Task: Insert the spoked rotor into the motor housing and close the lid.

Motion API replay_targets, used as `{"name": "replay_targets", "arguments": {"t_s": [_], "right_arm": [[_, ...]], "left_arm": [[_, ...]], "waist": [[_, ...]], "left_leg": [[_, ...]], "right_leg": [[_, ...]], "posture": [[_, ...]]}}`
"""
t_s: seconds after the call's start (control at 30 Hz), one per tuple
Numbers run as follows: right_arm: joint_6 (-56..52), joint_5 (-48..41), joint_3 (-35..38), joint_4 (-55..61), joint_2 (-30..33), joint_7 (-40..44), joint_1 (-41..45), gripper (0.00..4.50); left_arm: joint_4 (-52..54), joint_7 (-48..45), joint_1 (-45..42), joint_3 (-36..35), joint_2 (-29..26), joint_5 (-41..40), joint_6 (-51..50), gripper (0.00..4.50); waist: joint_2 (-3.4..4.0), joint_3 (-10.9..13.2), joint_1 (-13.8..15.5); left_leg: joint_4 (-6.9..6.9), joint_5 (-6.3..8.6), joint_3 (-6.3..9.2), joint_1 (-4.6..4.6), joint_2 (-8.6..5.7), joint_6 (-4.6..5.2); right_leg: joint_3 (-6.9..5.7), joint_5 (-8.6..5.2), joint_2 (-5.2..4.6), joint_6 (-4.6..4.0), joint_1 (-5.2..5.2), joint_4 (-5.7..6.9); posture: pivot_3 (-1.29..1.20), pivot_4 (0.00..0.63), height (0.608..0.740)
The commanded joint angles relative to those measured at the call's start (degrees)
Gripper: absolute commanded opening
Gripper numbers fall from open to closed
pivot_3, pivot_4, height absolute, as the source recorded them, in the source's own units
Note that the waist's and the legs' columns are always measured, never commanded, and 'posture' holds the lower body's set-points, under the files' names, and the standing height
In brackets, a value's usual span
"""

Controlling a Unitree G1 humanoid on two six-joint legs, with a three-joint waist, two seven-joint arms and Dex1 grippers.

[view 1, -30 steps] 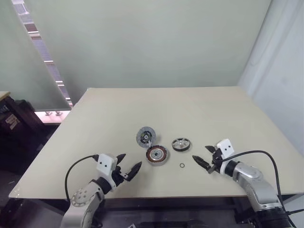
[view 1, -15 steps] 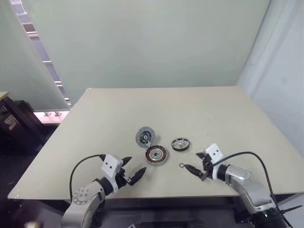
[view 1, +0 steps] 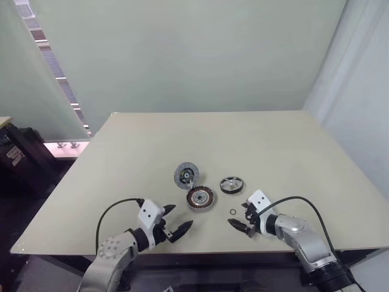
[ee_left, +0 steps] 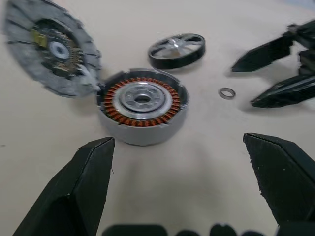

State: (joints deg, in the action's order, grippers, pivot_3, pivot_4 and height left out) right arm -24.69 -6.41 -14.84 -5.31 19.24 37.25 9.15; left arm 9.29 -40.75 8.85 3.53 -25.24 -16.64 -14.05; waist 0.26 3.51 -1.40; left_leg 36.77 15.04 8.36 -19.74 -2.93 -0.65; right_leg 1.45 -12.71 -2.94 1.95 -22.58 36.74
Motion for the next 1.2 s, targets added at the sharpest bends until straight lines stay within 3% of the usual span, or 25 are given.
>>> {"name": "replay_targets", "arguments": {"t_s": [0.03, 0.47, 0.57, 0.83, 1.2], "right_arm": [[1.9, 1.03, -0.29, -0.83, -0.94, -0.47, 2.06, 4.5], [4.78, 2.6, -0.21, -5.53, -3.43, -1.61, 2.35, 4.5], [4.87, 2.71, -0.07, -5.97, -3.31, -1.84, 2.09, 3.67], [4.64, 2.67, 0.11, -6.12, -3.33, -2.34, 1.7, 0.84], [3.46, 0.49, 2.75, -1.17, -3.0, -2.42, 2.26, 0.8]], "left_arm": [[0.43, -0.39, -0.87, -0.17, -0.53, 0.39, 0.74, 4.48], [0.41, -0.71, -0.12, 0.45, -0.2, 0.78, 0.79, 4.48], [0.33, -0.71, -0.2, 0.55, -0.2, 0.76, 0.78, 4.5], [0.06, -0.83, -0.46, 0.77, -0.08, 0.76, 0.92, 4.5], [-0.44, -0.44, -0.64, -0.17, -0.01, 0.44, 1.21, 4.5]], "waist": [[0.0, 0.0, -0.03], [0.01, 0.0, -0.03], [0.01, 0.0, -0.04], [0.01, -0.01, -0.06], [0.01, -0.01, -0.04]], "left_leg": [[0.0, 0.0, -0.01, 0.0, 0.0, 0.0], [-0.01, 0.0, 0.01, 0.0, -0.02, 0.0], [0.0, 0.0, 0.0, 0.01, -0.01, 0.0], [-0.03, 0.0, 0.01, 0.02, -0.01, 0.0], [-0.01, -0.01, 0.0, 0.02, -0.01, 0.01]], "right_leg": [[0.0, 0.0, 0.0, 0.0, -0.01, 0.0], [0.01, 0.01, 0.0, 0.02, 0.0, 0.01], [0.01, 0.0, 0.0, 0.01, 0.0, 0.02], [0.0, 0.01, 0.01, 0.02, 0.0, 0.02], [0.01, 0.02, 0.01, 0.03, 0.0, 0.02]], "posture": [[0.0, 0.0, 0.74], [0.0, 0.0, 0.74], [0.0, 0.0, 0.74], [0.0, 0.0, 0.74], [0.0, 0.0, 0.74]]}}
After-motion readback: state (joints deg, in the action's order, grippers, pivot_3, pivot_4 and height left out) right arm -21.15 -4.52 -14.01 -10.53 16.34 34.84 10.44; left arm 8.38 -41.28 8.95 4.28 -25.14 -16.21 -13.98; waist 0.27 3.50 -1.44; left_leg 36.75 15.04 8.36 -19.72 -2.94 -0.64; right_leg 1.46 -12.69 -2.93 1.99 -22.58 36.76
